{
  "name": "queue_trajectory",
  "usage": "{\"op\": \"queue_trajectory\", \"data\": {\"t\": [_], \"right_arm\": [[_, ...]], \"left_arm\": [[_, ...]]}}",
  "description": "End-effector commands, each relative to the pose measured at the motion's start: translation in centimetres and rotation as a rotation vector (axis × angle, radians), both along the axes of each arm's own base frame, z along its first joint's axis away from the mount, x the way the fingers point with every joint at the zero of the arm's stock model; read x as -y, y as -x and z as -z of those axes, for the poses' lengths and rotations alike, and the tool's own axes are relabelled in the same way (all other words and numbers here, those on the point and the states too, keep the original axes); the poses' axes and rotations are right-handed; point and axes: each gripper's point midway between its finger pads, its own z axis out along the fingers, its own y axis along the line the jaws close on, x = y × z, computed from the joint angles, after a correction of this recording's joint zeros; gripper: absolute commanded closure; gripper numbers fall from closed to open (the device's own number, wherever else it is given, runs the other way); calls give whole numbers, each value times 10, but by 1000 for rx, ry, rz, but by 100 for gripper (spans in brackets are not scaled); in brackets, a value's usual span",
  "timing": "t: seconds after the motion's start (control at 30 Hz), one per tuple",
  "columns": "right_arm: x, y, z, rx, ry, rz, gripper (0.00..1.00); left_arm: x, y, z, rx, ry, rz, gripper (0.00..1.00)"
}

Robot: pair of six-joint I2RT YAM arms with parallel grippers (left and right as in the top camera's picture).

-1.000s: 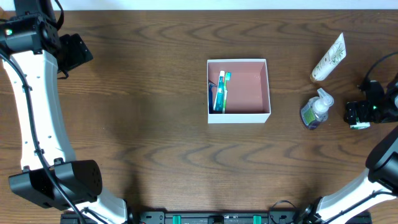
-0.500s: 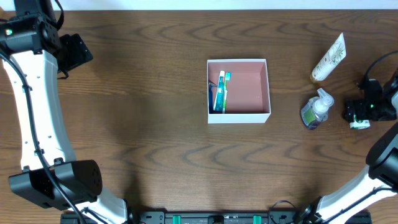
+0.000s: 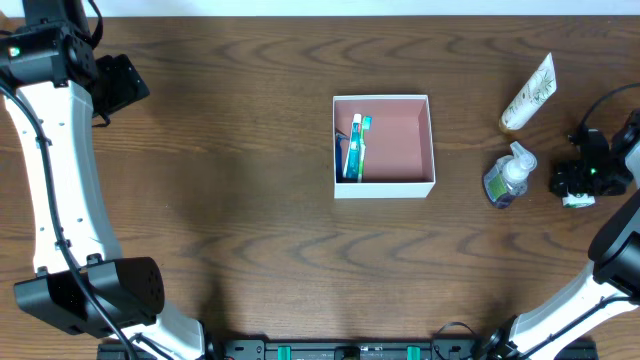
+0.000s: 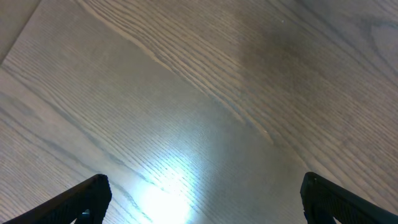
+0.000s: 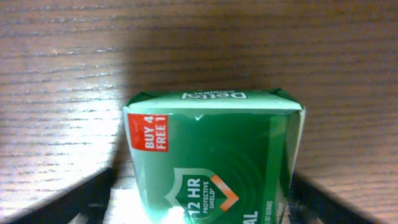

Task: Pack container
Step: 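Lower the right gripper and close it on the Dettol soap, then lift the soap bar and carry it over the box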

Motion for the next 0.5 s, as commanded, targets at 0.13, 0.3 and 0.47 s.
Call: {"op": "queue_trajectory", "data": {"t": [0.13,0.3,0.47], "right_arm": [[4,1,6,-32,26,53,59],[24,-13,-17,3,92,156,71],[41,-41,-70,86,119,236,71]], "left_arm": [[-2,1,5,-19,-2,-9,2],[-2,1,5,-19,-2,-8,2],[-2,1,5,-19,-2,-8,2]]}}
